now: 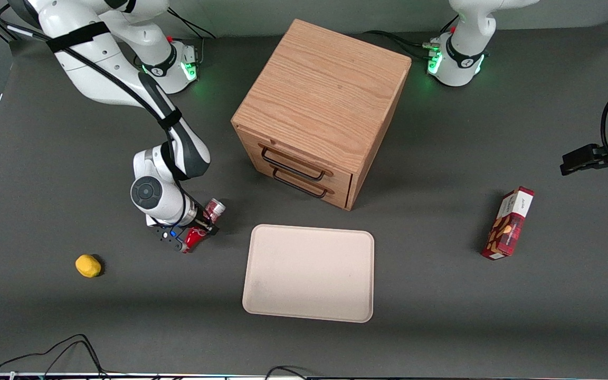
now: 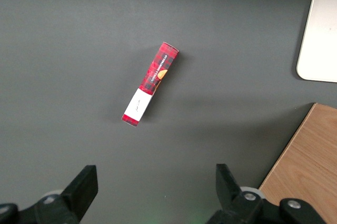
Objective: Place coke bottle on tray
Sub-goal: 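Close the right gripper around the bottle's body, then lift the bottle and carry it toward the cream tray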
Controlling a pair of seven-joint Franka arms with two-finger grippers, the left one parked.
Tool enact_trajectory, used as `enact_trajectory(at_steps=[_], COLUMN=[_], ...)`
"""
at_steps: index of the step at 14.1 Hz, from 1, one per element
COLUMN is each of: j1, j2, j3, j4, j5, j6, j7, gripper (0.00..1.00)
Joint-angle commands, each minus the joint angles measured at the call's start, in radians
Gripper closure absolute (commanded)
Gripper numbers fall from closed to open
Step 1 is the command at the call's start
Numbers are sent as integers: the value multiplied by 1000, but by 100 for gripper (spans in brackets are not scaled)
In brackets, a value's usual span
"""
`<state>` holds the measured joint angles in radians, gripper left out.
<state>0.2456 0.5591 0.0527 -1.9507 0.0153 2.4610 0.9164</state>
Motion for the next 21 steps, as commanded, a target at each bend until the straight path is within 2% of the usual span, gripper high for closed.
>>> enact_trajectory(at_steps=[1,7,9,14,21], j1=[6,4,-3,-11,-34], j2=[-2,-22,-70,-241,-249], j3=[-1,-1,1,-1,-2], j4=[-4,-14,-11,68,546], j5=[-32,-44,-44,-43,-14], j6=[15,6,-40,-305,-860], j7=[41,41,47,22,-51], gripper=[100,100,100,100,100])
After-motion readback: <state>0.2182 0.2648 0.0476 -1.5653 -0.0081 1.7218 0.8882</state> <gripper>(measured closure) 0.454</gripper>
